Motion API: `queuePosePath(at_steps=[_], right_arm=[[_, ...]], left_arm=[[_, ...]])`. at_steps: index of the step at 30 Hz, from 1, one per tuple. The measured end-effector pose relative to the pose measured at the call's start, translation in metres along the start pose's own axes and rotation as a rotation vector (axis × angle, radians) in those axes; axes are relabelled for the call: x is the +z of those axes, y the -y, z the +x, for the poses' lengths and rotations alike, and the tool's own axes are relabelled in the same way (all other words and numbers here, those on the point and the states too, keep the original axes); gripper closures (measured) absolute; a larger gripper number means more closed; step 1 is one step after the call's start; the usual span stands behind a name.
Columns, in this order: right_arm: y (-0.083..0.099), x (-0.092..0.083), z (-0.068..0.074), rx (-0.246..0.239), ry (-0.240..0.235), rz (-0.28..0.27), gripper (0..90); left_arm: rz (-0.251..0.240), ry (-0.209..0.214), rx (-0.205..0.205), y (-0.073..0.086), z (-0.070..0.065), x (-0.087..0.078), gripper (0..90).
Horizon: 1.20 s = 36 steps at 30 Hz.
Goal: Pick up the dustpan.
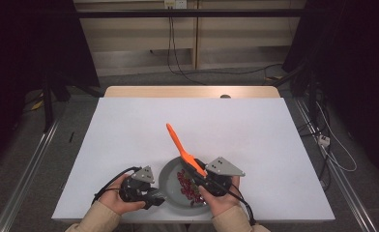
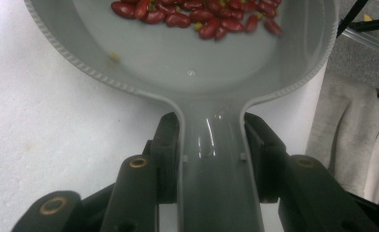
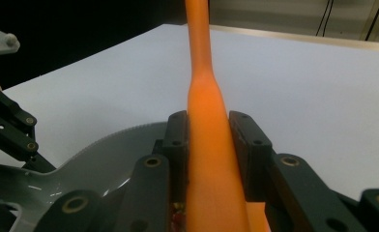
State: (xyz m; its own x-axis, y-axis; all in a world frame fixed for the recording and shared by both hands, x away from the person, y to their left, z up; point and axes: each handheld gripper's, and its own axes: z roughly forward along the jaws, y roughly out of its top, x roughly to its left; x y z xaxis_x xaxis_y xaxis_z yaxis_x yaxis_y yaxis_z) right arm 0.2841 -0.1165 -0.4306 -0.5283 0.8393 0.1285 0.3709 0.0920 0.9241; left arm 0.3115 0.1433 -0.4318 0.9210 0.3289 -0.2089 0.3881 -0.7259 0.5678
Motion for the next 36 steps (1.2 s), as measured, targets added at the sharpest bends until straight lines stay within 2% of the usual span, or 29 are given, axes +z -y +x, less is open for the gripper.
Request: queuePosePath(at_steps=[4, 6, 9, 16, 19, 27, 30, 36], right_arm=[[-0.006, -0.003, -0.009, 0.021, 0.002, -0.019, 71.1], [-0.009, -0.006, -0.016, 0.023, 0.009, -0.034, 71.0], [-0.011, -0.009, -0.024, 0.025, 0.022, -0.04, 71.1], [-0.008, -0.014, -0.047, 0.02, 0.093, -0.038, 71.1], [-0.003, -0.012, -0.054, 0.029, 0.107, -0.025, 71.1], [0.0, -0.01, -0.055, 0.019, 0.107, -0.012, 71.1], [0.0, -0.011, -0.055, 0.012, 0.107, -0.006, 71.1], [0.0, -0.015, -0.058, 0.017, 0.11, -0.009, 71.1]], left_arm=[[-0.001, -0.002, -0.001, 0.001, 0.001, -0.001, 62.7], [-0.008, 0.012, -0.002, 0.001, 0.002, 0.0, 62.7], [-0.007, -0.002, -0.004, 0.001, 0.002, -0.001, 62.7], [-0.014, -0.006, -0.013, 0.002, 0.003, -0.001, 62.7], [-0.026, 0.001, -0.018, 0.002, 0.004, 0.0, 62.6], [-0.036, -0.031, 0.003, 0.001, 0.001, 0.005, 59.8], [-0.026, -0.043, 0.017, 0.0, 0.001, 0.005, 62.7], [-0.042, -0.049, 0.013, 0.001, -0.001, 0.005, 63.5]])
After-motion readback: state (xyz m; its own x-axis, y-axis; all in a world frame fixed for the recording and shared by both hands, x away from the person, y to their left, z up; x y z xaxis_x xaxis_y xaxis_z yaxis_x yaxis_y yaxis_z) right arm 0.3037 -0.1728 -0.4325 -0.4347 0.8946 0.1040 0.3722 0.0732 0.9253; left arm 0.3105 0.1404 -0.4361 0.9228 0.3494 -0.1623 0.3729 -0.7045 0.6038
